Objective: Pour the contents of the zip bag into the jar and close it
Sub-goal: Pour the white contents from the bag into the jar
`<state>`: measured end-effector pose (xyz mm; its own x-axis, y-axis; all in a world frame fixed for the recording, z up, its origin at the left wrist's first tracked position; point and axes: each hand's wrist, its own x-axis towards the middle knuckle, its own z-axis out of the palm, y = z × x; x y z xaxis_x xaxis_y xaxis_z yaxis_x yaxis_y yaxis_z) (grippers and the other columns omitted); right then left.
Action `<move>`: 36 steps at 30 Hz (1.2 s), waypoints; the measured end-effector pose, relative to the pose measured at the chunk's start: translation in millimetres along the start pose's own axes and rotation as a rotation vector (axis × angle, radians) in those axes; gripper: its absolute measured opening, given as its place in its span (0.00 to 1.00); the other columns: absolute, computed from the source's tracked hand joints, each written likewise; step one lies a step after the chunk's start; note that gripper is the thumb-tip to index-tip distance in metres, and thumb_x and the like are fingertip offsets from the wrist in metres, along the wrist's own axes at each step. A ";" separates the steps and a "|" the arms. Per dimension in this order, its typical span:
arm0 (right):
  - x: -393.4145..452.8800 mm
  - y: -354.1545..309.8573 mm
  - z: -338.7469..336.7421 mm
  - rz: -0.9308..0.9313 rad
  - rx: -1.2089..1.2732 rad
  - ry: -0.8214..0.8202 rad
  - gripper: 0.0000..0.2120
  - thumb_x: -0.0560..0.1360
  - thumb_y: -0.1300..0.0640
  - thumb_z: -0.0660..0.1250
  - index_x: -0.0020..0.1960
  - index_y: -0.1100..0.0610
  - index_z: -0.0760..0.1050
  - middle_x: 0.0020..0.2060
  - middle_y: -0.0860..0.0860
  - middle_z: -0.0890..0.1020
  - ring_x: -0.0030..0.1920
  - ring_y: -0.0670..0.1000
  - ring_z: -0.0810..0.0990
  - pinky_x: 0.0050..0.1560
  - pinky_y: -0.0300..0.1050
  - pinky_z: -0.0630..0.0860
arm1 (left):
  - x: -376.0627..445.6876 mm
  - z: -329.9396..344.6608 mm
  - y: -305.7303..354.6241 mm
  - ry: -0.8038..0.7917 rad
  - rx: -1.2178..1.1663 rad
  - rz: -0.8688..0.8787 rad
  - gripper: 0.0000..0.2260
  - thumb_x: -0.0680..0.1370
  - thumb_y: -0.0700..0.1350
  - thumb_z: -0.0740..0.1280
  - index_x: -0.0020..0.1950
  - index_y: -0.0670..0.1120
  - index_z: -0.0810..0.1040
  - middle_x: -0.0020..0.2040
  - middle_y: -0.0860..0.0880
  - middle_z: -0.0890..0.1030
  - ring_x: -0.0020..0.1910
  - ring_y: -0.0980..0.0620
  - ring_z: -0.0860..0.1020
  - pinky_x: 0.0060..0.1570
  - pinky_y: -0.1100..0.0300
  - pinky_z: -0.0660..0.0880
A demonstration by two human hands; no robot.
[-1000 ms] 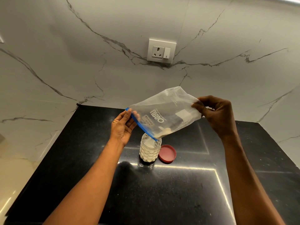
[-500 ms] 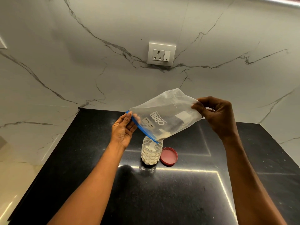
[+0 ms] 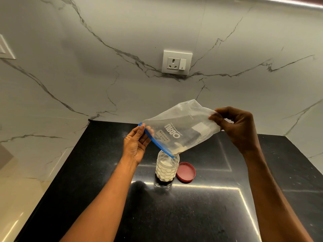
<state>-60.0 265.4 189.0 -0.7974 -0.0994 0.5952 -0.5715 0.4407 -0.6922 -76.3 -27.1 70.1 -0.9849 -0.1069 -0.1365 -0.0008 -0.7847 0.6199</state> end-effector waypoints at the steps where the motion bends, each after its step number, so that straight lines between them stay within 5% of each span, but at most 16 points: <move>1: -0.1 0.4 0.5 0.006 0.005 -0.002 0.08 0.72 0.61 0.73 0.50 0.61 0.83 0.45 0.52 0.85 0.47 0.51 0.84 0.44 0.46 0.84 | 0.2 0.4 0.4 -0.002 -0.002 0.001 0.08 0.72 0.41 0.71 0.51 0.44 0.82 0.47 0.45 0.86 0.48 0.48 0.85 0.43 0.56 0.84; 6: -0.2 1.0 3.7 0.019 0.010 -0.017 0.07 0.72 0.60 0.73 0.50 0.60 0.83 0.45 0.51 0.85 0.47 0.51 0.84 0.45 0.48 0.84 | 1.9 -1.6 2.9 0.003 0.002 0.016 0.06 0.75 0.40 0.69 0.51 0.44 0.82 0.48 0.45 0.86 0.48 0.48 0.85 0.43 0.56 0.84; 15: 0.3 5.6 3.2 0.021 0.035 -0.023 0.06 0.72 0.63 0.73 0.49 0.62 0.83 0.43 0.53 0.85 0.44 0.47 0.83 0.41 0.37 0.81 | 0.5 -5.7 -6.9 -0.023 0.014 -0.038 0.09 0.75 0.39 0.69 0.55 0.42 0.82 0.48 0.43 0.86 0.48 0.48 0.86 0.44 0.54 0.84; 25: -3.4 12.0 3.3 0.071 0.127 -0.003 0.07 0.73 0.64 0.72 0.50 0.63 0.82 0.45 0.52 0.85 0.45 0.51 0.85 0.44 0.45 0.83 | -3.5 -3.6 -11.7 -0.052 0.039 -0.098 0.08 0.75 0.36 0.68 0.53 0.41 0.82 0.48 0.43 0.86 0.48 0.48 0.86 0.46 0.53 0.84; 36: -3.0 2.3 6.5 0.055 0.112 -0.025 0.06 0.72 0.63 0.72 0.49 0.60 0.83 0.45 0.49 0.85 0.46 0.50 0.84 0.44 0.41 0.82 | -2.2 -7.9 -11.1 -0.043 0.045 -0.079 0.08 0.75 0.37 0.68 0.53 0.42 0.82 0.47 0.44 0.86 0.48 0.48 0.86 0.44 0.53 0.84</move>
<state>-60.1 260.9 183.0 -0.8321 -0.1002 0.5455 -0.5434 0.3440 -0.7657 -72.8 -23.0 57.4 -0.9880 -0.0190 -0.1533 -0.0852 -0.7610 0.6432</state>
